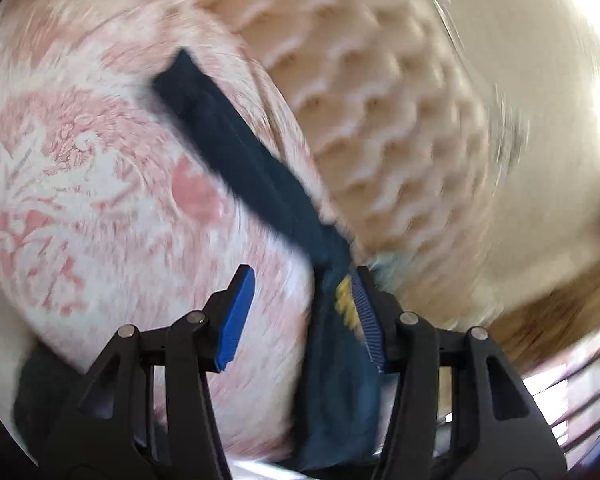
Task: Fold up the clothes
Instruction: 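Lay the sweatshirt flat on the bed and open both tools, then grasp a sleeve cuff with the left tool and stretch it outward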
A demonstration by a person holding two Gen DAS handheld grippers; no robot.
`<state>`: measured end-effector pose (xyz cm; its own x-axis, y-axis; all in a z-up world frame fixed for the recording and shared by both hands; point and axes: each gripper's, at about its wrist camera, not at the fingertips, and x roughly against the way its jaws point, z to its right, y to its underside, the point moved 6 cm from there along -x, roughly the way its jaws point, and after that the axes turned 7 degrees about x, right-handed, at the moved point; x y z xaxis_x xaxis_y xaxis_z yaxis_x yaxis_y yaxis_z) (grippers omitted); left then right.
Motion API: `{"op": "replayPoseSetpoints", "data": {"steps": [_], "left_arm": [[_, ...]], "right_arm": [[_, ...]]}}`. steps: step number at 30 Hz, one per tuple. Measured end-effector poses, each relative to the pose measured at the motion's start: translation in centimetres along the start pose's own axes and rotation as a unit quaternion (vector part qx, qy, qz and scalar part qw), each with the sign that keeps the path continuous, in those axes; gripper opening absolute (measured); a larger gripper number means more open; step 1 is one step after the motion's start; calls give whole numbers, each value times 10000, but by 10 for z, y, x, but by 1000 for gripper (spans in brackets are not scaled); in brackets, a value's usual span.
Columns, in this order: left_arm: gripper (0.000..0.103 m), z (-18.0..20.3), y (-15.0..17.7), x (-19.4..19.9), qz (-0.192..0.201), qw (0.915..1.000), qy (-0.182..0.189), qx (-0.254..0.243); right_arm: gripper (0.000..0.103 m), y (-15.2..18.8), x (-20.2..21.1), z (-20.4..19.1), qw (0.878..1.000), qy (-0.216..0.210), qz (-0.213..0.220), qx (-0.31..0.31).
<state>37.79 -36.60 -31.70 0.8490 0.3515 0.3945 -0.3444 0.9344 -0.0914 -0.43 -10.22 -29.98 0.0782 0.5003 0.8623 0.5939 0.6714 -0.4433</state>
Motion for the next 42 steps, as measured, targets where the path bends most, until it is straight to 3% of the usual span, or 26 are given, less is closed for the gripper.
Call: {"op": "replayPoseSetpoints", "data": {"steps": [4, 7, 9, 14, 25, 26, 28, 31, 35, 37, 39, 40, 41, 42], "left_arm": [[54, -26, -50, -9, 325, 9936, 307, 1033], [54, -44, -77, -19, 565, 9861, 326, 1531], [54, -54, -89, -28, 633, 9829, 267, 1709], [54, -58, -102, -51, 413, 9855, -12, 1646], [54, -47, -116, -77, 287, 9850, -907, 1438], [52, -46, -117, -78, 275, 9854, -983, 1361], [19, -46, -118, -83, 146, 9860, -1254, 1087], [19, -41, -119, -79, 83, 9882, -1194, 952], [19, -14, -120, -72, 101, 9922, -1154, 451], [19, 1, -121, -73, 103, 9928, -1172, 223], [19, 14, -122, -75, 93, 9929, -1185, 97], [19, 20, -122, -76, 88, 9928, -1191, 34], [19, 27, -123, -77, 83, 9928, -1196, -26], [19, 33, -122, -77, 76, 9928, -1196, -76]], "right_arm": [[69, 2, -45, -13, 9987, -28, -500, 89], [69, 10, -65, -7, 9964, 179, -829, 13], [74, 10, -66, -9, 9965, 196, -812, -9], [80, 14, -69, -17, 9945, 325, -963, 257], [82, 12, -66, -14, 9952, 295, -930, 69], [82, 12, -67, -15, 9953, 298, -917, 87], [82, 12, -67, -15, 9955, 302, -889, 121], [82, 12, -66, -15, 9958, 276, -864, 144], [82, 0, -53, -17, 9981, 426, -451, -19], [82, -24, -31, -45, 9951, 530, 411, 721], [83, -41, -15, -82, 9799, 526, 1136, 1556], [83, -50, -9, -106, 9662, 447, 1516, 2038], [83, -57, -8, -127, 9537, 338, 1770, 2409], [83, -65, -17, -143, 9487, 213, 1837, 2563]]}}
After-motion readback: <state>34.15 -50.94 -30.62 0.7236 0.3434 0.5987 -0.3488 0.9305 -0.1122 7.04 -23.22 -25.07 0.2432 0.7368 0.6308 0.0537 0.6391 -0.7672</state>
